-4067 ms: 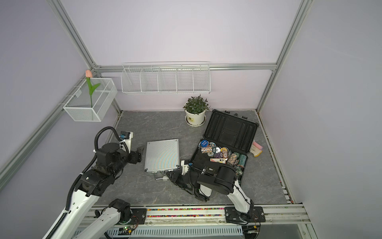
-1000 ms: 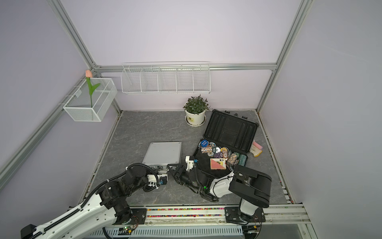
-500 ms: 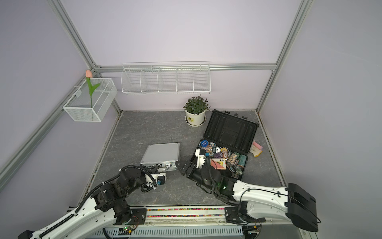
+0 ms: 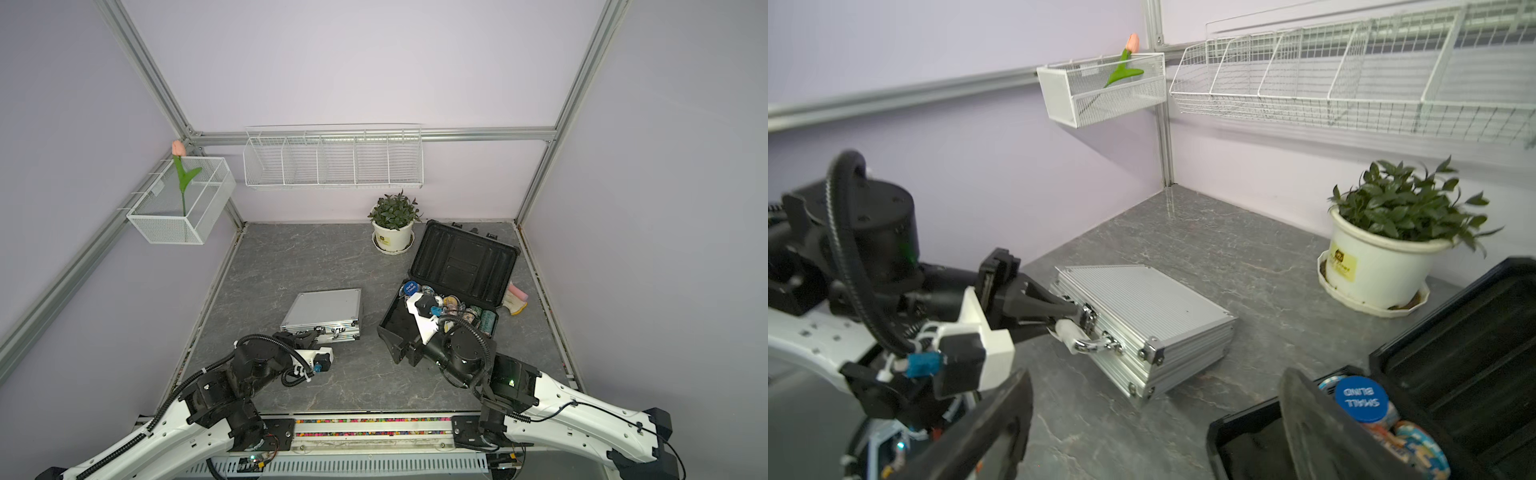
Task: Open the poker set cases
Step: Open the fastener on the poker set case.
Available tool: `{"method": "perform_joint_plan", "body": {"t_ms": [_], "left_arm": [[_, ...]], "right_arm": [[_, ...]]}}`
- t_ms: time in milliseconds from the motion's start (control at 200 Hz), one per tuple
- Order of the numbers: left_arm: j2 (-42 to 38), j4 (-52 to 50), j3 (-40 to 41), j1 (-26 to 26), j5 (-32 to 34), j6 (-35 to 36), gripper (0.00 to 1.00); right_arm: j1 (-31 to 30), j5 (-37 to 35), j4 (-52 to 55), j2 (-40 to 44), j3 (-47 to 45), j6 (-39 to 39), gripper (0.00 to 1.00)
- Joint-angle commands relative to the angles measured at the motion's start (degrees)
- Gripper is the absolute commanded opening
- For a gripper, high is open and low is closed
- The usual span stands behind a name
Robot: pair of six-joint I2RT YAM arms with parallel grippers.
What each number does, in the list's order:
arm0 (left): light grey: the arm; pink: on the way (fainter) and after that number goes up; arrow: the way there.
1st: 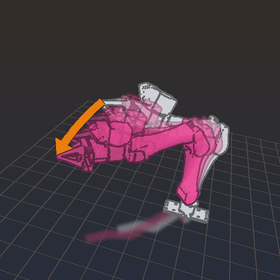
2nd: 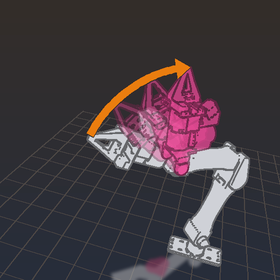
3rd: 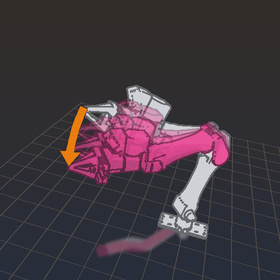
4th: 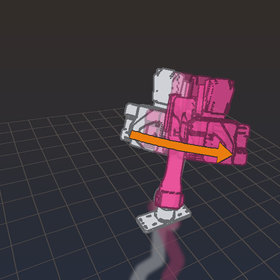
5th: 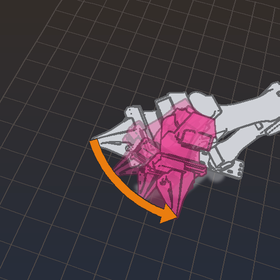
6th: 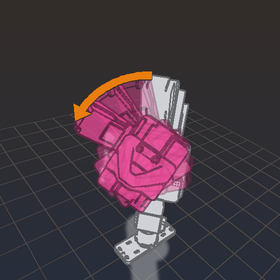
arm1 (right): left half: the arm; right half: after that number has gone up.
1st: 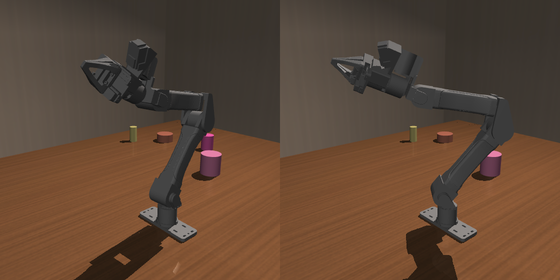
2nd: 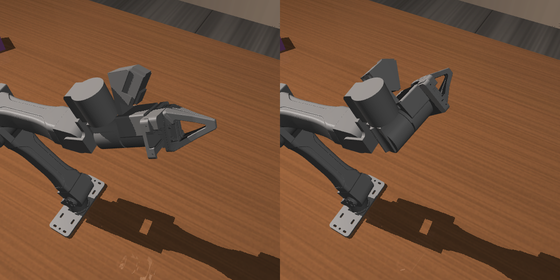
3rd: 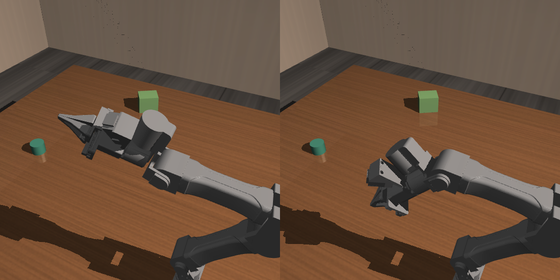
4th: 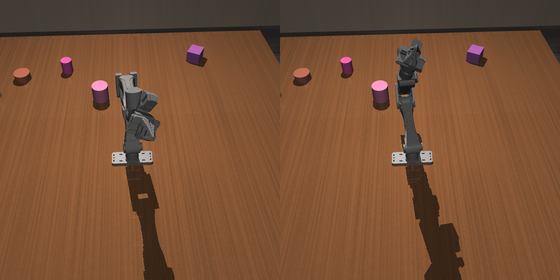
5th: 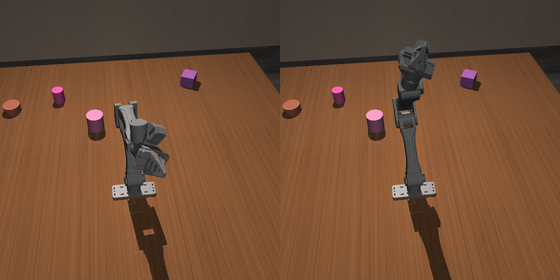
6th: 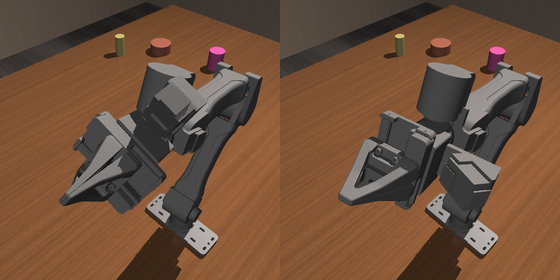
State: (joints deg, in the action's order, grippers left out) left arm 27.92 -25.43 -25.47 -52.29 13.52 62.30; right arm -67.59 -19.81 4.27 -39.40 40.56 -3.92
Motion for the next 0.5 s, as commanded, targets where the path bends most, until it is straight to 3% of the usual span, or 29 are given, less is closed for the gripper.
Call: {"method": "perform_joint_plan", "body": {"t_ms": [0,145,495], "left_arm": [[-1.59,5.39,-0.48,0.05,-0.40,2.85,0.00],[-2.08,5.84,0.05,0.05,-0.16,3.85,0.00],[-4.12,5.83,1.81,0.07,0.41,9.02,0.00]], "right_arm": [[-0.06,5.49,4.53,-4.33,2.69,17.10,0.95],[-0.03,10.48,4.11,-9.34,3.24,24.47,0.95],[0.29,18.82,-3.05,-11.28,-2.26,39.76,0.98]]}}
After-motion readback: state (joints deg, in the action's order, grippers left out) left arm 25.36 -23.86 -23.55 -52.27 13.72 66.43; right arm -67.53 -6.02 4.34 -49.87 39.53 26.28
